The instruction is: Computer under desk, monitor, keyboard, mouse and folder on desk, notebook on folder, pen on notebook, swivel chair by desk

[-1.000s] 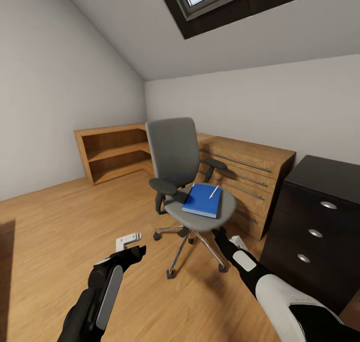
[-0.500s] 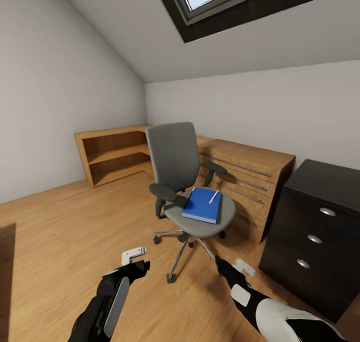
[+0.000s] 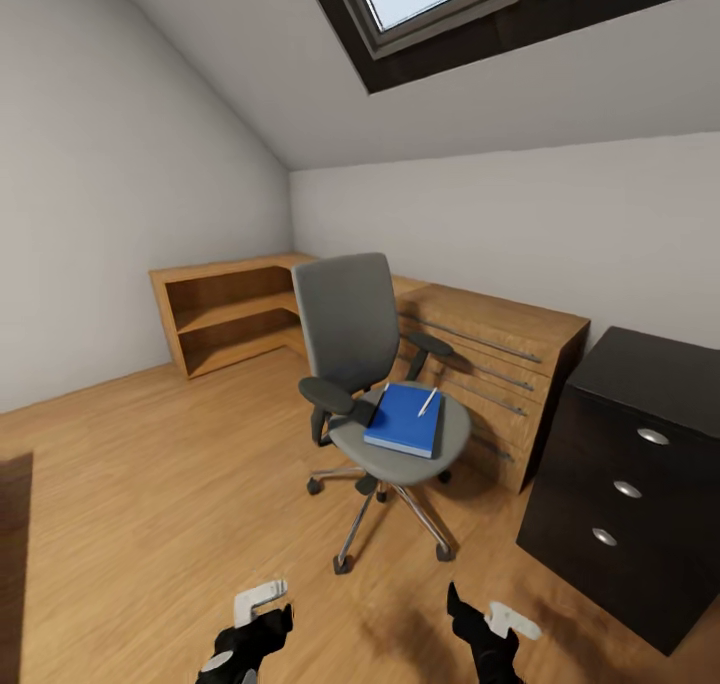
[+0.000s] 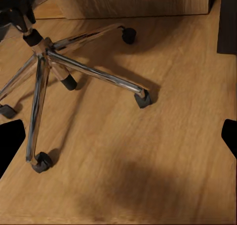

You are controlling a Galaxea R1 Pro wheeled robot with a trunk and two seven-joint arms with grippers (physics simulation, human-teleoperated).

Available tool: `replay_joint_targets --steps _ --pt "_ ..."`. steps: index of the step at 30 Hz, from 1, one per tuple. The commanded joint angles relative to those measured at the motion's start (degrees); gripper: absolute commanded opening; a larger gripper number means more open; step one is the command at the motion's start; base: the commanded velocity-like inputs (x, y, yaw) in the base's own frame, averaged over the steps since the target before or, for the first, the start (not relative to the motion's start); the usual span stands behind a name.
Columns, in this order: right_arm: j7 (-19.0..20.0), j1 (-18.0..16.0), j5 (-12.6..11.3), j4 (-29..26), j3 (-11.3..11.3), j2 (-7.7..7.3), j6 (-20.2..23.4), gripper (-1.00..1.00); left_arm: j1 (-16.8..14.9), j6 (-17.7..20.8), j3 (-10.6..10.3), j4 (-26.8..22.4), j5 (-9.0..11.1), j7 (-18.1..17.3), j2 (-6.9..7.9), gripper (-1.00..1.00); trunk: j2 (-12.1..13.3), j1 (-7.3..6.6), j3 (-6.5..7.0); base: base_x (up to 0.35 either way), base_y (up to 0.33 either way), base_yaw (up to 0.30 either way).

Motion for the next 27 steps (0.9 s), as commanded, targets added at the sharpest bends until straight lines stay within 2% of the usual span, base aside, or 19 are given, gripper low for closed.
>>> replay_joint_targets --steps 1,2,4,5,7,8,13,19,20,27 --pt "0.6 0.3 0.4 0.1 -0.2 0.02 -0.3 1.0 0.6 0.0 -0.1 0.0 0.0 0.3 0.0 1.0 0.4 -0.24 0.13 0.0 0.0 0.0" --pt "0.6 0.6 1.2 0.1 -0.2 0.03 -0.4 1.0 1.2 -0.3 -0.1 0.0 -0.6 0.4 -0.01 1.0 0.8 -0.46 0.31 0.0 0.0 0.0" --pt "0.4 1.4 4.0 0.1 -0.2 0.13 -0.7 1.0 3.4 -2.7 -0.1 0.2 -3.7 0.6 -0.01 1.0 1.6 -0.89 0.67 0.0 0.0 0.0" --pt "0.4 1.7 5.7 0.1 -0.2 0.2 -0.8 1.0 5.1 -9.8 0.0 1.5 -7.4 0.6 0.1 1.0 2.0 -1.11 0.85 0.0 0.0 0.0" --pt "0.4 1.8 6.0 0.1 -0.2 0.2 -0.9 1.0 5.5 -13.0 0.0 2.8 -8.2 0.6 0.15 1.0 2.8 -1.55 1.21 0.0 0.0 0.0" --pt "0.4 1.8 6.2 0.1 -0.2 0.2 -0.8 1.0 5.7 -15.8 0.1 4.3 -8.7 0.6 0.19 1.0 3.2 -1.77 1.39 0.0 0.0 0.0" --pt "0.4 1.9 6.5 0.2 -0.2 0.43 -0.8 1.0 6.0 -22.0 0.1 7.8 -9.7 0.9 0.21 1.0 5.2 -2.87 2.29 0.0 0.0 0.0" --pt "0.3 2.0 6.5 0.2 -0.2 0.94 -0.7 1.0 6.0 -22.7 0.1 8.4 -9.7 1.0 0.2 1.0 7.6 -4.19 3.37 0.0 0.0 0.0" --pt "0.2 2.0 6.6 0.2 -0.2 1.03 -0.8 1.0 6.0 -22.8 0.0 10.1 -9.7 1.2 0.19 1.0 8.0 -4.41 3.57 0.0 0.0 -0.179" --pt "0.2 2.3 6.6 0.2 -0.2 0.81 -0.8 1.0 6.0 -22.7 0.1 10.3 -9.7 1.3 0.2 1.0 10.8 -5.95 4.94 0.0 0.0 -0.247"
